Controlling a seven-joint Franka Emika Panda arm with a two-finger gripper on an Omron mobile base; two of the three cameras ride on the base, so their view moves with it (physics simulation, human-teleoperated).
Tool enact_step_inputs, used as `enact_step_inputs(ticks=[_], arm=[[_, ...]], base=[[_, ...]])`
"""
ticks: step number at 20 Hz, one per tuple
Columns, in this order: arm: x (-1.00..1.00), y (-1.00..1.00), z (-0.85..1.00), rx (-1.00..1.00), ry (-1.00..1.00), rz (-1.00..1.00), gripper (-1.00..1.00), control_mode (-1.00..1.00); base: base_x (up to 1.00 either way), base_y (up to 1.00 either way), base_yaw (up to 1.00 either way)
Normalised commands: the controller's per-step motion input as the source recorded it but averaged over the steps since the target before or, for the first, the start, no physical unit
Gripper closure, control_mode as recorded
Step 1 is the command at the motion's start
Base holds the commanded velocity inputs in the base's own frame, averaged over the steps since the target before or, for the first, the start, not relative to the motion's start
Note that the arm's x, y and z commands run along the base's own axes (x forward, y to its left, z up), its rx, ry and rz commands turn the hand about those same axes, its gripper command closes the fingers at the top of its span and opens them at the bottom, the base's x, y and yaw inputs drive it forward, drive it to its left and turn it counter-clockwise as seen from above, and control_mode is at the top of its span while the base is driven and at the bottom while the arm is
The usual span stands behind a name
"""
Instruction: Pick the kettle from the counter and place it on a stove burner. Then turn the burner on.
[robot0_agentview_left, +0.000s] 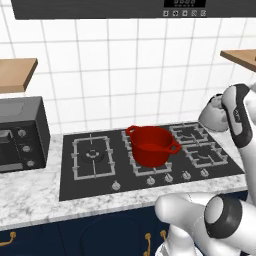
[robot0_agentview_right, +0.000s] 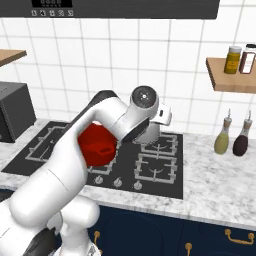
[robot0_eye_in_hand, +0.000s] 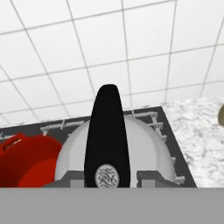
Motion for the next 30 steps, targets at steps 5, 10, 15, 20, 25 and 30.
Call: enact_step_inputs(ticks=[5,10,15,20,25,30], arm=[[0.0,0.8,0.24,0.0,-0.03,0.07,1.0,-1.0],[-0.01,0.82,0.2,0.0,-0.07,0.05,1.0,-1.0],[-0.03,0.89,0.06,0.0,-0.08,0.05,1.0,-1.0],[-0.1,0.94,0.0,0.0,-0.03,0.04,1.0,-1.0],[-0.13,0.93,0.04,0.0,0.0,0.02,1.0,-1.0],[-0.04,0.91,0.03,0.0,0.0,0.01,1.0,-1.0]], base=[[0.0,0.0,0.0],[0.0,0.0,0.0],[0.0,0.0,0.0],[0.0,0.0,0.0],[0.0,0.0,0.0],[0.0,0.0,0.0]])
